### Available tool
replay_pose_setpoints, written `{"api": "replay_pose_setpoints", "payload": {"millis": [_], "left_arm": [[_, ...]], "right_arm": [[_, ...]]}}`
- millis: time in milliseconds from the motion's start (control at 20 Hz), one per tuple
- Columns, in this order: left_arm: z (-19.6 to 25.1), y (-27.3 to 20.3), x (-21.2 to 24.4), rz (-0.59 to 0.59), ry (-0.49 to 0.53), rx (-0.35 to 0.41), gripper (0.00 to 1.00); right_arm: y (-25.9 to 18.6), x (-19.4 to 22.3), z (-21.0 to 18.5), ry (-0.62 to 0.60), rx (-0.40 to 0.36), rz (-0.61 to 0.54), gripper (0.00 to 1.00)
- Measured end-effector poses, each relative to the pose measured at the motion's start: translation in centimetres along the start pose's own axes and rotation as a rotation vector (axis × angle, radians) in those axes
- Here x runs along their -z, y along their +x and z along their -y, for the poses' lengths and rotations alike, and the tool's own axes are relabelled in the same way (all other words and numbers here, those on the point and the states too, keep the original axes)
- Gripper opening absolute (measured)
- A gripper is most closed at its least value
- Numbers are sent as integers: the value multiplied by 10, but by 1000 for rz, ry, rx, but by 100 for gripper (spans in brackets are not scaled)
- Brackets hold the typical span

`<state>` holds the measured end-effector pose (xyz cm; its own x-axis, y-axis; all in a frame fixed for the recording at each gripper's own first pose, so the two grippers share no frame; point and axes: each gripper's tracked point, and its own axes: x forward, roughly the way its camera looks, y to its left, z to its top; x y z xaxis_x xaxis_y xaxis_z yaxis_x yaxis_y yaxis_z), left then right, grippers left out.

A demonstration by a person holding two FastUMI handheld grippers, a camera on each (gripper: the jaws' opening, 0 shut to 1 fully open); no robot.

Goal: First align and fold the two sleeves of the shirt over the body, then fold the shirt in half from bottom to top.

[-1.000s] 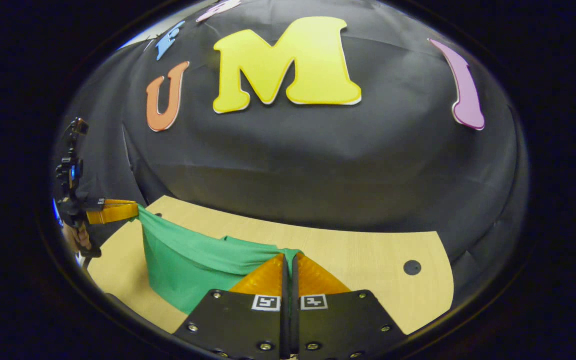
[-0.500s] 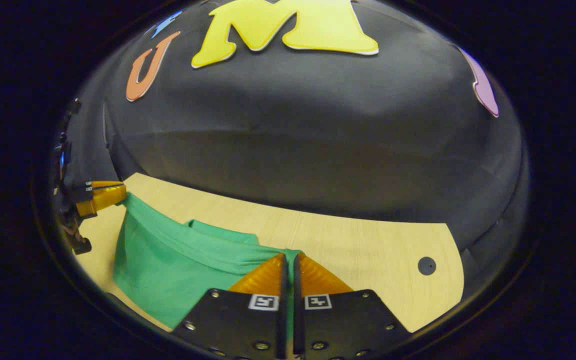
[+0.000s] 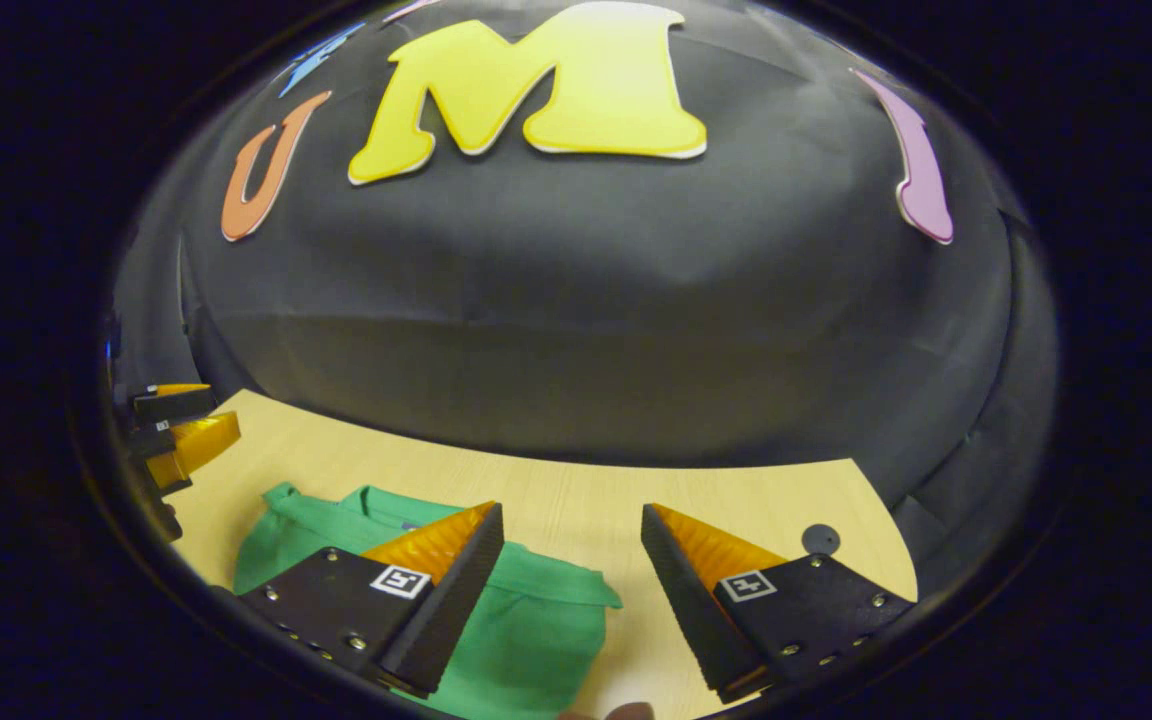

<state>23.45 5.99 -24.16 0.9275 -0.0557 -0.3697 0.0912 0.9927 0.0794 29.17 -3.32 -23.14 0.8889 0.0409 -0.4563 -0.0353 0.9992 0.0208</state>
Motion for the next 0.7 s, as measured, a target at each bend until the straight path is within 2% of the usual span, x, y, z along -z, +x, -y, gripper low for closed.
{"api": "replay_pose_setpoints", "payload": {"millis": [250,550,700], "left_arm": [[-11,-73,-55,90,-83,-75,99],[3,-185,-121,208,-161,-93,99],[3,-233,-137,252,-150,-134,99]], "right_arm": [[-72,-44,-9,26,-13,101,89],[-204,-101,-37,15,-55,284,89],[-261,-107,-49,-8,-68,341,89]]}}
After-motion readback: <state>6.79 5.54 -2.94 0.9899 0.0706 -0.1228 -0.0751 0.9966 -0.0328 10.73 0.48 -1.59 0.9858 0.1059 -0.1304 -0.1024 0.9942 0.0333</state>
